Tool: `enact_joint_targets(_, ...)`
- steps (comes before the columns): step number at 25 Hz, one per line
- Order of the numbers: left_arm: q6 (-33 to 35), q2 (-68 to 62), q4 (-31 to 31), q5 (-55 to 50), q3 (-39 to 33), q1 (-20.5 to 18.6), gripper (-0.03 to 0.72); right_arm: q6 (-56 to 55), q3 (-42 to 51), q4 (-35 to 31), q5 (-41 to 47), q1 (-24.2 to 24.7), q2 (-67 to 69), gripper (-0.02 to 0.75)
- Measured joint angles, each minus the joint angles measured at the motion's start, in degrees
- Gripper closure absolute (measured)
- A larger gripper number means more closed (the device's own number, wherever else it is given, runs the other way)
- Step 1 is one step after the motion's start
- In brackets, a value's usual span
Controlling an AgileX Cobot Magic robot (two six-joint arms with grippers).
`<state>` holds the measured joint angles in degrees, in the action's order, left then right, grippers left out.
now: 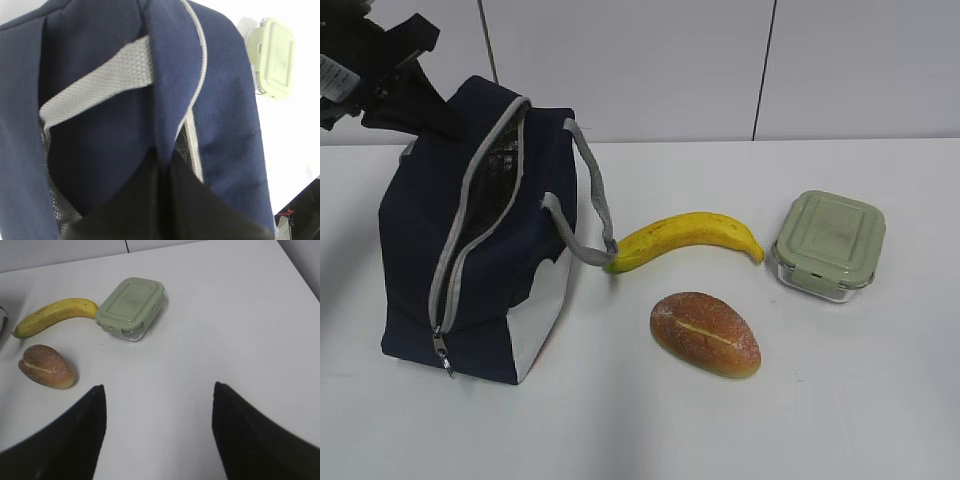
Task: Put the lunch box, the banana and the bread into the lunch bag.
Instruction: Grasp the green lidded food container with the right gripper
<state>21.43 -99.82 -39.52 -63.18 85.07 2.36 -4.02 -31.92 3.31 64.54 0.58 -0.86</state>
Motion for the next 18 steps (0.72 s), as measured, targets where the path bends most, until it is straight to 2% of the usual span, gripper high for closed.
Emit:
enact_joint_targets(8, 0.1, 0.0, 0.0, 0.0, 0.0, 0.0, 0.688, 0.0, -1.0, -6.7, -6.0, 0.0, 13.1, 0.247)
enact_joint_targets(18, 0.1, 0.0, 0.0, 0.0, 0.0, 0.0, 0.688, 0.0, -3.4, -13.8, -10.7, 0.0, 39.4, 0.247)
